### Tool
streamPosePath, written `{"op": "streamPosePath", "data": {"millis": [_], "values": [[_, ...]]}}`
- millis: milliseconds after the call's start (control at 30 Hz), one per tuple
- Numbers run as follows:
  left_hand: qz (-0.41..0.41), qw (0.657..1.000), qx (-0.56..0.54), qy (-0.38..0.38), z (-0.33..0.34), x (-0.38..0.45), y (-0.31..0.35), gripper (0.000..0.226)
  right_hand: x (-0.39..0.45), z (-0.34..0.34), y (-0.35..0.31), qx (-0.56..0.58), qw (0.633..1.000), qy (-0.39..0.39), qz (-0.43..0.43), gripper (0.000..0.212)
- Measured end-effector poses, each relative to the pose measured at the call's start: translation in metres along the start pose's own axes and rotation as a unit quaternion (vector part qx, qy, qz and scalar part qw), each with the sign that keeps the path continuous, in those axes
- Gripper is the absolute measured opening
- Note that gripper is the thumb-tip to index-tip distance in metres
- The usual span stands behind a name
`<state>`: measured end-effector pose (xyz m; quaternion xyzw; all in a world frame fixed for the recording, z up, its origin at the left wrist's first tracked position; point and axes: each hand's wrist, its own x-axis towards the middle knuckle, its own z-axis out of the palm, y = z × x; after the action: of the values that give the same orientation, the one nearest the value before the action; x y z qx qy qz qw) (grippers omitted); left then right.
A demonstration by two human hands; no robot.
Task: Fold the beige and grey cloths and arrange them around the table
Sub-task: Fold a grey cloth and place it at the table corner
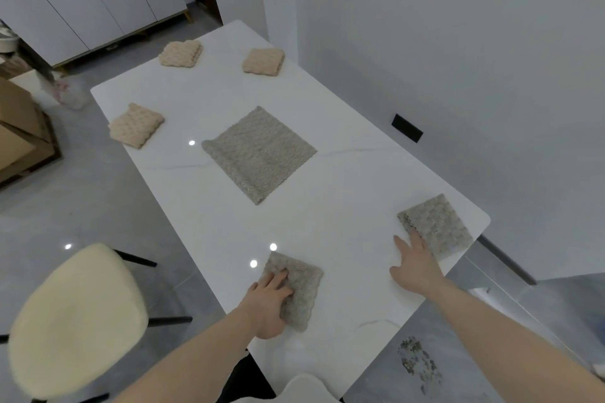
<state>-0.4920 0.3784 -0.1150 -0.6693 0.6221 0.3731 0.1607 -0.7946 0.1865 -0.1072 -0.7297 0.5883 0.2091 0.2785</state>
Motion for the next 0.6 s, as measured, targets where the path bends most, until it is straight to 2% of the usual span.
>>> {"op": "streamPosePath", "data": {"millis": [133, 200, 367, 533, 600], "values": [[0.001, 0.999, -0.007, -0.044, -0.010, 0.006, -0.003, 0.072, -0.043, 0.049, -0.053, 0.054, 0.993, -0.002, -0.105, 0.080], [0.009, 0.998, -0.002, -0.063, -0.015, 0.009, -0.007, 0.070, -0.063, 0.079, -0.079, 0.080, 0.988, -0.008, -0.129, 0.081], [0.047, 0.994, 0.008, -0.096, -0.027, 0.016, -0.023, 0.071, -0.099, 0.125, -0.124, 0.131, 0.987, -0.022, -0.087, 0.083], [0.098, 0.994, -0.033, -0.040, -0.032, 0.009, -0.052, 0.058, -0.118, 0.144, -0.159, 0.160, 0.985, -0.022, -0.051, 0.083], [0.106, 0.994, -0.022, -0.030, -0.025, 0.004, -0.075, 0.062, -0.120, 0.149, -0.174, 0.166, 0.985, -0.025, -0.038, 0.084]]}}
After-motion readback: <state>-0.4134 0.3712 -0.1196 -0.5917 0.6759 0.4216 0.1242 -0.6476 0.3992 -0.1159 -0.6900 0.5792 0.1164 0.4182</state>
